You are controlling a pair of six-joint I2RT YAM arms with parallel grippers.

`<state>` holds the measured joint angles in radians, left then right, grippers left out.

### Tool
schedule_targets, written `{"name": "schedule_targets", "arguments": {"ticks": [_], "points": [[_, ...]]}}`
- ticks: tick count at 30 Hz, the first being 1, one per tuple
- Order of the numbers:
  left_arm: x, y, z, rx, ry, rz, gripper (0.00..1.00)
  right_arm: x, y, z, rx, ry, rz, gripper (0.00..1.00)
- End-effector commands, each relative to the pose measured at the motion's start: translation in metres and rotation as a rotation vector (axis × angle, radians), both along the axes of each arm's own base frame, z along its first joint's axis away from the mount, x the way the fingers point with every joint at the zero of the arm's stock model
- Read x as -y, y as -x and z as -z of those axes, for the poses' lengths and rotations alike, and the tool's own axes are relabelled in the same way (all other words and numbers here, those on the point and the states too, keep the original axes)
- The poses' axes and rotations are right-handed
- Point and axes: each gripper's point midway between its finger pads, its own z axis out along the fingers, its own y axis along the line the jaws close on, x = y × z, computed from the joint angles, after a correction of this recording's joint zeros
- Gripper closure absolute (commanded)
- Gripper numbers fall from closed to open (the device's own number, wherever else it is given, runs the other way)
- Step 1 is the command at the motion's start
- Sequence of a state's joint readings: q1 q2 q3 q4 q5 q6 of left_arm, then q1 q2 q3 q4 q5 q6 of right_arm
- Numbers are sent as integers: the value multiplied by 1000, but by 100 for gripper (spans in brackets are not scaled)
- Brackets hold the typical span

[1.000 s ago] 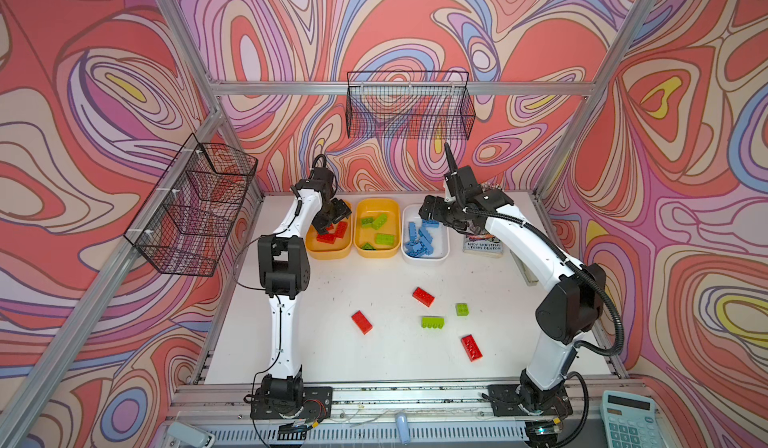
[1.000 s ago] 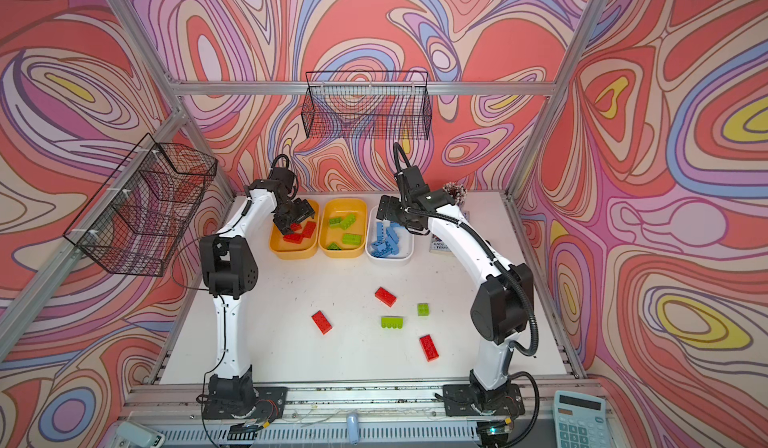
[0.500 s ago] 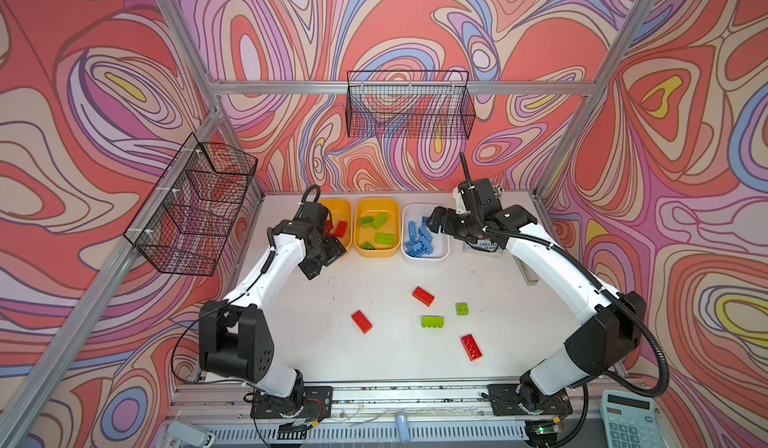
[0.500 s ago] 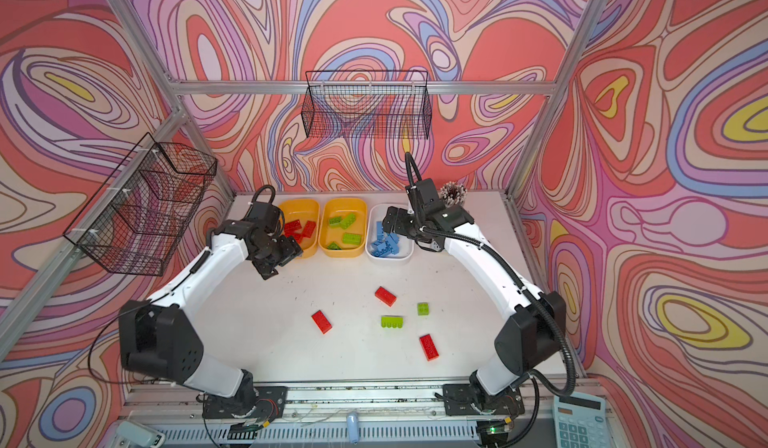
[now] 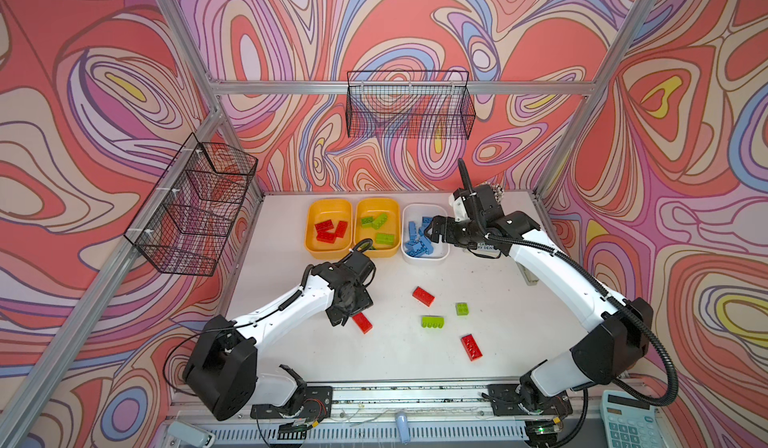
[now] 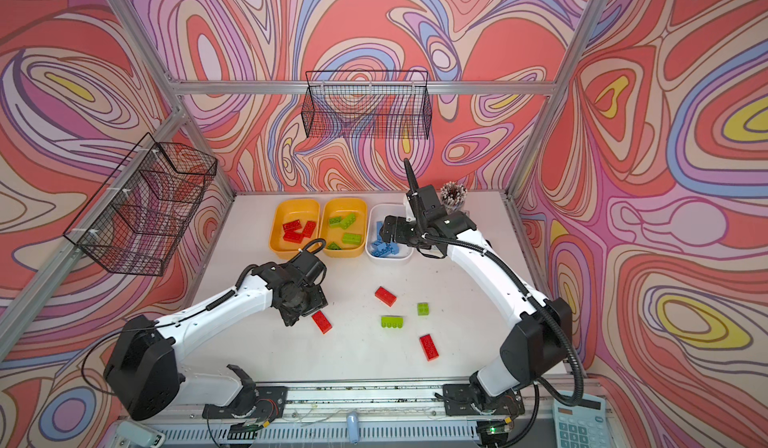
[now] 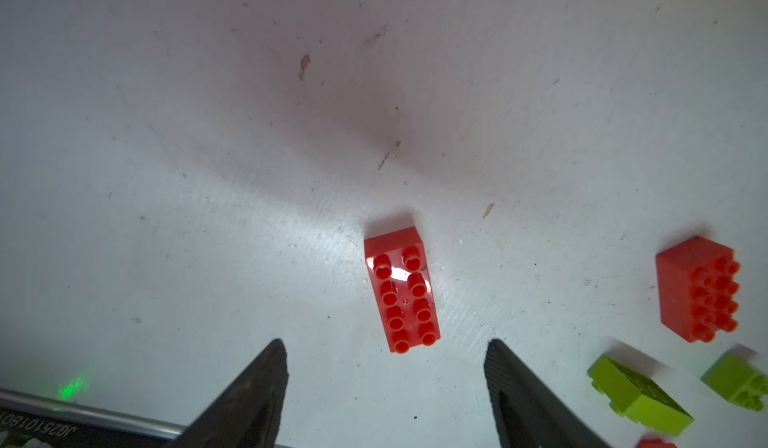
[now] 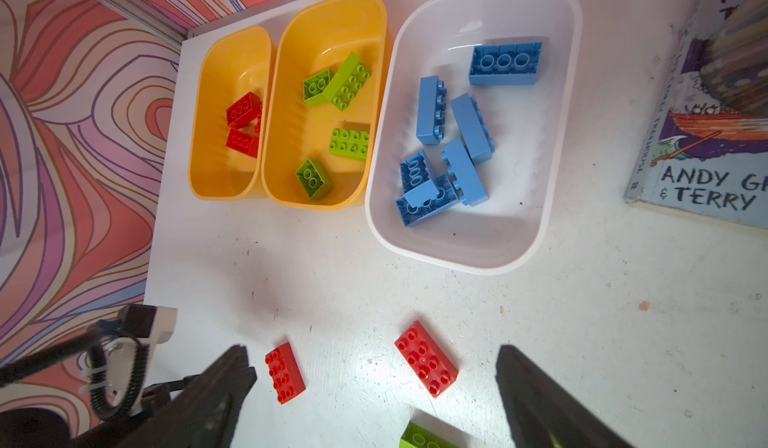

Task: Sort the legos into containers by color
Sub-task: 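Close the left gripper on the red brick and lift it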

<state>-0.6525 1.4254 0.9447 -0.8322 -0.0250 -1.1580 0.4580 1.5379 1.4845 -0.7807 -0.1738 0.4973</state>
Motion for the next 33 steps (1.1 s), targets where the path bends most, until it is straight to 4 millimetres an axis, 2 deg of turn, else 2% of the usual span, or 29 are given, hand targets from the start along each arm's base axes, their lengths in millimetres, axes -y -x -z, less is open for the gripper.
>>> {"name": "schedule_targets", "arguments": {"ticks": [1,4,10,17,19,23,25,29,33], "points": [[16,-6,18,-25,11,-33,24,3,9,-11,22,18,-26,2],[17,-8,24,-34,-14,-20,25,7,13,-10,24,30,-22,2],[16,3,43,-78,-4,-29,28,14,23,0,12,27,0,2],[16,8,57,-109,3,-35,36,16,27,6,0,24,12,2],[17,7,59,-111,2,-34,41,17,26,5,1,29,17,2],[18,6,62,-126,1,-30,65,17,23,5,-1,42,16,2],[18,7,64,-137,2,-34,72,17,22,5,-3,43,15,2],[14,4,61,-132,4,-37,74,15,20,6,-6,43,15,2],[12,-4,48,-114,-7,-10,75,13,14,7,-5,35,24,2]]}}
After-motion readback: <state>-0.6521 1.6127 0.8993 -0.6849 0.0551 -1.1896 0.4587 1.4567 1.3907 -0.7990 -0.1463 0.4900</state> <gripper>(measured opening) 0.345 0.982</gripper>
